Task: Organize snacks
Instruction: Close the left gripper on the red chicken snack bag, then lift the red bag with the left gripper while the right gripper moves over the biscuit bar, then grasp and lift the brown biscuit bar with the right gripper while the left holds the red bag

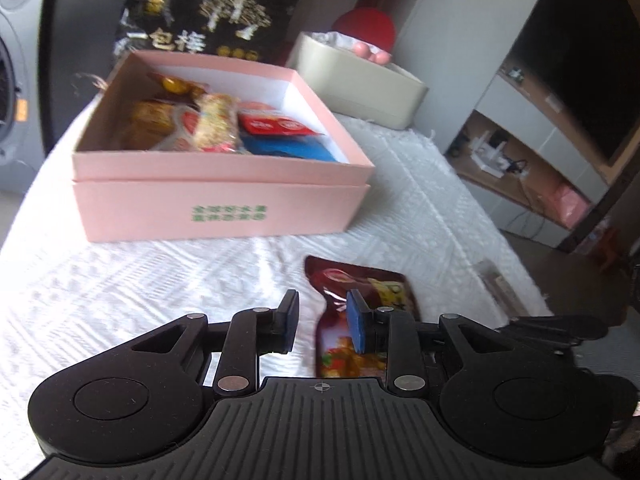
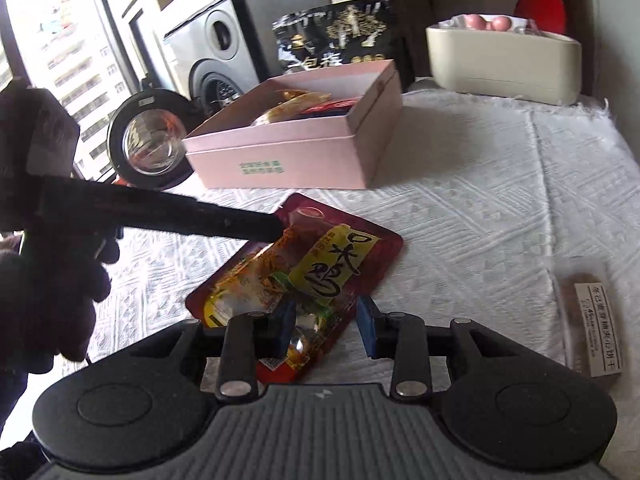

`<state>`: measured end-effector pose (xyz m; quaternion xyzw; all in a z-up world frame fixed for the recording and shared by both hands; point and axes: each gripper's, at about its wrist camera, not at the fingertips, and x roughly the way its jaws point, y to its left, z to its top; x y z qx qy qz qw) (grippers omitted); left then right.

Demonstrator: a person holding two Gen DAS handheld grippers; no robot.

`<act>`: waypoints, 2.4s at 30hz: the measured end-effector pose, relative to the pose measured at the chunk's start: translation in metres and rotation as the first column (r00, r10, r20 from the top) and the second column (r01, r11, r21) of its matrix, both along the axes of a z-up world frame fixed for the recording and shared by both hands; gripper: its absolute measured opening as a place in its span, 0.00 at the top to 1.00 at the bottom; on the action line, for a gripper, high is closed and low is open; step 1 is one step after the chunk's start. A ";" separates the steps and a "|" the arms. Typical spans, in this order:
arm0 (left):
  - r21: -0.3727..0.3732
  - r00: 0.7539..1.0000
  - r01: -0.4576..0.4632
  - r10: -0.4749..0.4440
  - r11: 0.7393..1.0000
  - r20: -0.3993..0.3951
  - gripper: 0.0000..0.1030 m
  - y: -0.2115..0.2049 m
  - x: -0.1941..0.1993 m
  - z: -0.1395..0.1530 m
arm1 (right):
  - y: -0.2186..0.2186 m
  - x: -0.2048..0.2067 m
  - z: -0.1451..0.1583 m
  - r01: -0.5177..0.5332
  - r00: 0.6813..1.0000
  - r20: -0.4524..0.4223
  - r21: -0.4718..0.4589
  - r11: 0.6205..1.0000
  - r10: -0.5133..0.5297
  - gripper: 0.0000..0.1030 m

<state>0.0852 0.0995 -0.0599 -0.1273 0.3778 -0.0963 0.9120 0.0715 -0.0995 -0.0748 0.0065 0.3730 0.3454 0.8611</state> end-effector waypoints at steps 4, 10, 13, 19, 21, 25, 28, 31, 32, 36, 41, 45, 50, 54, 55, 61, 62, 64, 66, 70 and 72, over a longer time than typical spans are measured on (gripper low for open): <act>0.094 0.998 -0.035 0.030 0.995 0.053 0.71 -0.005 -0.012 0.017 | -0.017 0.006 0.007 0.107 0.993 0.048 -0.029 0.994 -0.106 0.53; 0.204 0.997 0.073 -0.077 0.976 0.010 0.71 -0.056 -0.014 0.012 | -0.081 0.024 0.004 0.445 0.889 0.162 -0.092 0.891 -0.428 0.35; 0.255 0.995 0.095 -0.101 0.962 0.012 0.66 -0.073 -0.014 0.002 | -0.113 0.033 -0.007 0.538 0.841 0.112 -0.087 0.838 -0.529 0.35; 0.119 0.999 0.034 -0.037 0.992 0.022 0.66 -0.041 -0.010 0.012 | -0.113 0.020 -0.008 0.421 0.905 0.066 0.018 0.907 -0.421 0.35; 0.097 1.000 -0.014 0.013 0.995 0.015 0.67 -0.028 -0.007 0.013 | -0.090 0.014 -0.007 0.332 0.940 0.085 0.009 0.943 -0.331 0.35; -0.029 0.998 -0.053 0.052 0.998 -0.043 0.67 -0.005 -0.002 0.003 | -0.052 0.013 -0.007 0.172 0.984 0.030 0.044 0.984 -0.173 0.45; -0.087 0.996 -0.042 0.035 0.995 -0.076 0.67 -0.003 0.003 -0.008 | -0.028 0.011 -0.008 0.125 0.991 0.041 0.006 0.992 -0.125 0.57; -0.123 0.998 -0.030 0.023 0.992 -0.058 0.66 -0.004 0.006 -0.013 | -0.018 0.007 -0.007 0.120 0.991 0.067 -0.031 0.992 -0.117 0.59; -0.140 0.998 -0.028 0.019 0.990 -0.066 0.66 -0.004 0.009 -0.014 | -0.019 0.007 -0.007 0.119 0.991 0.059 -0.026 0.993 -0.117 0.59; -0.182 0.998 0.022 -0.034 0.983 -0.062 0.66 -0.018 0.011 0.001 | -0.021 0.006 -0.005 0.122 0.991 0.050 -0.030 0.992 -0.121 0.60; -0.133 0.991 0.135 -0.131 0.982 0.037 0.65 -0.052 -0.004 0.041 | -0.033 0.002 0.000 0.148 0.988 0.054 -0.017 0.989 -0.147 0.61; -0.063 0.973 0.225 -0.221 0.972 0.061 0.66 -0.088 -0.010 0.058 | -0.048 -0.004 0.003 0.179 0.982 0.063 -0.001 0.984 -0.179 0.61; 0.131 0.983 0.177 -0.181 0.975 0.017 0.65 -0.114 0.002 0.039 | -0.057 -0.008 0.003 0.198 0.978 0.068 0.007 0.980 -0.198 0.60; 0.103 0.990 0.139 -0.140 0.985 0.002 0.65 -0.103 0.011 0.025 | -0.057 -0.006 0.000 0.206 0.977 0.064 -0.002 0.979 -0.205 0.60; 0.103 0.991 0.133 -0.134 0.986 0.005 0.65 -0.101 0.014 0.022 | -0.058 -0.005 -0.001 0.209 0.976 0.063 -0.005 0.978 -0.208 0.60; 0.098 0.991 0.135 -0.132 0.986 -0.033 0.63 -0.098 0.024 0.000 | -0.063 -0.003 -0.003 0.262 0.963 0.075 -0.047 0.964 -0.258 0.47; 0.100 0.991 0.135 -0.133 0.986 -0.024 0.63 -0.097 0.023 0.000 | -0.065 -0.003 -0.002 0.280 0.957 0.095 -0.059 0.958 -0.274 0.46; 0.087 0.990 0.142 -0.141 0.986 -0.018 0.65 -0.094 0.021 0.000 | -0.070 -0.006 0.000 0.324 0.939 0.152 -0.081 0.943 -0.310 0.35; 0.040 0.990 0.142 -0.141 0.989 -0.020 0.68 -0.088 0.018 0.002 | -0.076 -0.006 0.001 0.386 0.908 0.224 -0.116 0.915 -0.354 0.25; 0.035 0.993 0.122 -0.122 0.992 -0.002 0.71 -0.074 0.005 0.011 | -0.088 0.003 -0.003 0.424 0.896 0.210 -0.141 0.895 -0.392 0.24; 0.086 0.995 0.094 -0.096 0.992 0.022 0.72 -0.066 -0.006 0.018 | -0.093 0.008 -0.006 0.427 0.898 0.176 -0.135 0.894 -0.403 0.24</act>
